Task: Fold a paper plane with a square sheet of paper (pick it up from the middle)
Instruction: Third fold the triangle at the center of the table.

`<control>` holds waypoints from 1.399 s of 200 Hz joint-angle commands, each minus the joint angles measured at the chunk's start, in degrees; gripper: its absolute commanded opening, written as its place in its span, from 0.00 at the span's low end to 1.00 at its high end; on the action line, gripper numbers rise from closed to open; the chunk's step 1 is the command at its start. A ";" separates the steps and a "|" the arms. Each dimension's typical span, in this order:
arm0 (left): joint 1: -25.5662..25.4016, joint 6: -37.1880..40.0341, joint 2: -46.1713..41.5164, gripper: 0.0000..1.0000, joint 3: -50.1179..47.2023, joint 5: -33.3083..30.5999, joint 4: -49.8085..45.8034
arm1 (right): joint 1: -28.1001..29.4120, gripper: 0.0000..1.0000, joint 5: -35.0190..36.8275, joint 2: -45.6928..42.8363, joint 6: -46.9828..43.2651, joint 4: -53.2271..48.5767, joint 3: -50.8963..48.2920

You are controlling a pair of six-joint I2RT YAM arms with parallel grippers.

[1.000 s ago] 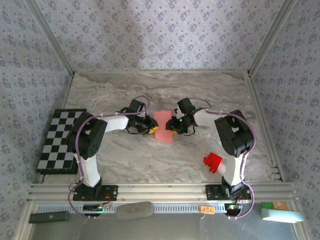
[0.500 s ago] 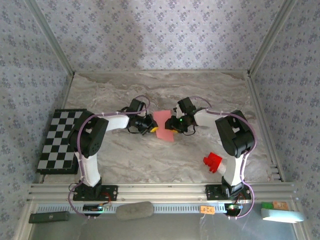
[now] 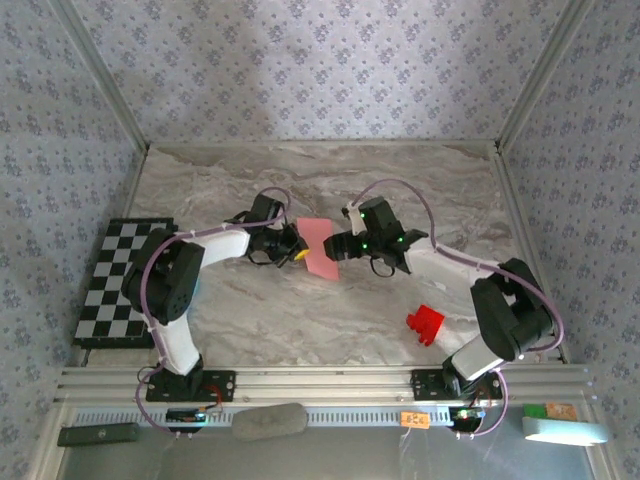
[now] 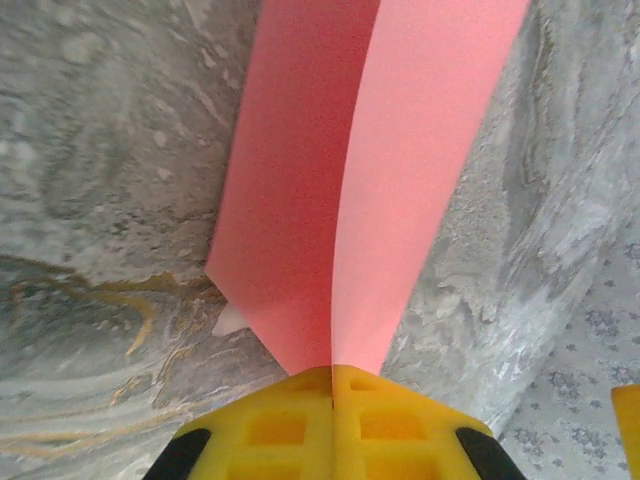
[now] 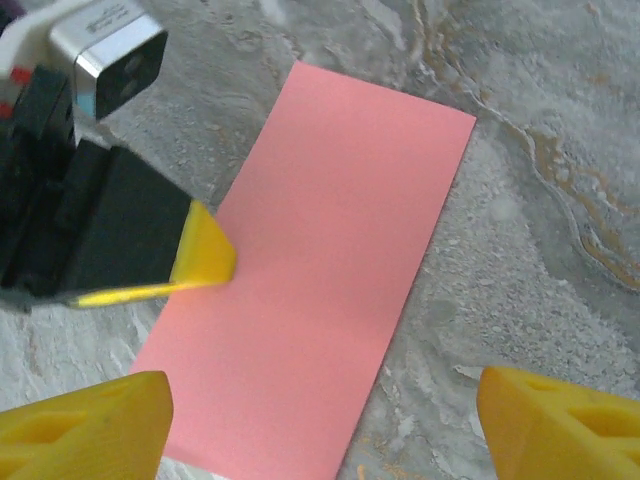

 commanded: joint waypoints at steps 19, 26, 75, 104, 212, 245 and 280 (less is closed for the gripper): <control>0.75 -1.64 -3.04 0.03 -1.32 -1.53 -1.31 | 4.59 0.88 4.22 -1.68 -13.86 7.05 -4.67; 0.76 -1.70 -3.05 0.04 -1.25 -1.49 -1.37 | 5.31 0.88 3.69 -1.25 -14.91 7.53 -5.01; 0.75 -2.04 -2.89 0.03 -0.84 -1.14 -1.94 | 12.61 0.88 4.43 2.97 -24.47 15.77 -8.42; 0.74 -2.23 -2.85 0.04 -0.96 -0.97 -2.07 | 13.99 0.87 8.47 7.61 -25.43 20.19 -8.62; 0.75 -1.82 -1.83 0.04 -0.61 -0.78 -3.12 | 13.73 0.63 8.95 8.60 -25.17 26.90 -10.26; 0.74 -1.26 -1.55 0.04 -0.27 -0.86 -4.03 | 13.41 0.53 7.57 7.70 -24.62 27.04 -10.38; 0.57 -1.16 -1.54 0.04 -0.16 -0.83 -4.10 | 13.17 0.46 6.71 7.73 -24.39 26.77 -9.98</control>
